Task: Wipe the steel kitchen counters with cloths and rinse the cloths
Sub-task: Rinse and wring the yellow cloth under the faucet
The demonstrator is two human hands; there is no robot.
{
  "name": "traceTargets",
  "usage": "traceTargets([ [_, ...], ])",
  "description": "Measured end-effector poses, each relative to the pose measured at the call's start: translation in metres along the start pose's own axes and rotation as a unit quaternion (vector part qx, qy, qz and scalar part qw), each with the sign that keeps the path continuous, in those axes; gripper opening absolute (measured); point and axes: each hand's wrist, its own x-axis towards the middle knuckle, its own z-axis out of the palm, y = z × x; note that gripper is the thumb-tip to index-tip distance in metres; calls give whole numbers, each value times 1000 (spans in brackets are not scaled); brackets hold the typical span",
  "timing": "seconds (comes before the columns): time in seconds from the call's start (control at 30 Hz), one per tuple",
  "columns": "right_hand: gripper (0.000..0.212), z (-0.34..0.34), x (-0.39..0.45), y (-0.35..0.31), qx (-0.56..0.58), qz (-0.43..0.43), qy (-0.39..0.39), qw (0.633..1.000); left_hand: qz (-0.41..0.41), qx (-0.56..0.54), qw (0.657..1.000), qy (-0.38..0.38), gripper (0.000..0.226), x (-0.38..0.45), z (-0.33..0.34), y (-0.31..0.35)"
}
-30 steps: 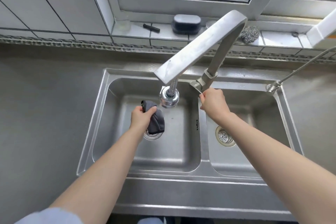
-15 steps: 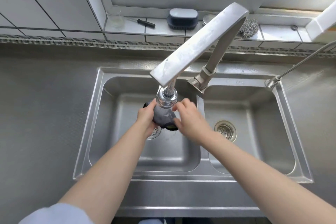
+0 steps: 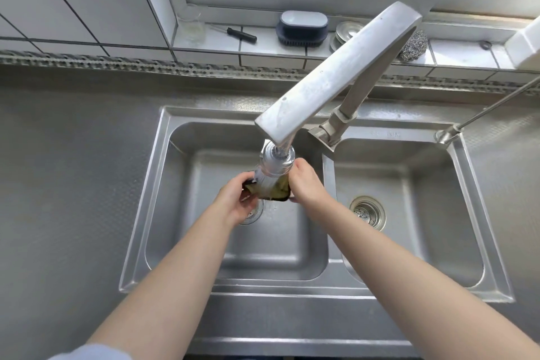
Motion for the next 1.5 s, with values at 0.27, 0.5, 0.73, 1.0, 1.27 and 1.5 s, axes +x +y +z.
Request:
traceTargets([
  [0.27, 32, 18, -5, -25, 444, 184, -79, 873, -47, -117, 992, -11, 14, 4, -5, 9],
  [0.5, 13, 24, -14, -26, 477, 128, -75, 866, -178, 70, 981, -43, 40, -2, 11, -17],
  [0.73, 28, 26, -20, -22, 433, 140, -132, 881, -75, -40, 995, -51, 26, -1, 14, -6],
  [1.0, 13, 23, 2, -6, -146, -52, 93, 984, -42, 28, 994, -99, 31, -30, 47, -5],
  [1.27, 52, -20, 40, 7, -133, -6, 15, 991, 11, 49, 988, -147, 24, -35, 24, 34],
  [1.5, 55, -30, 30, 12, -180, 0, -177, 968, 114, -21, 991, -65, 42, -21, -10, 47],
])
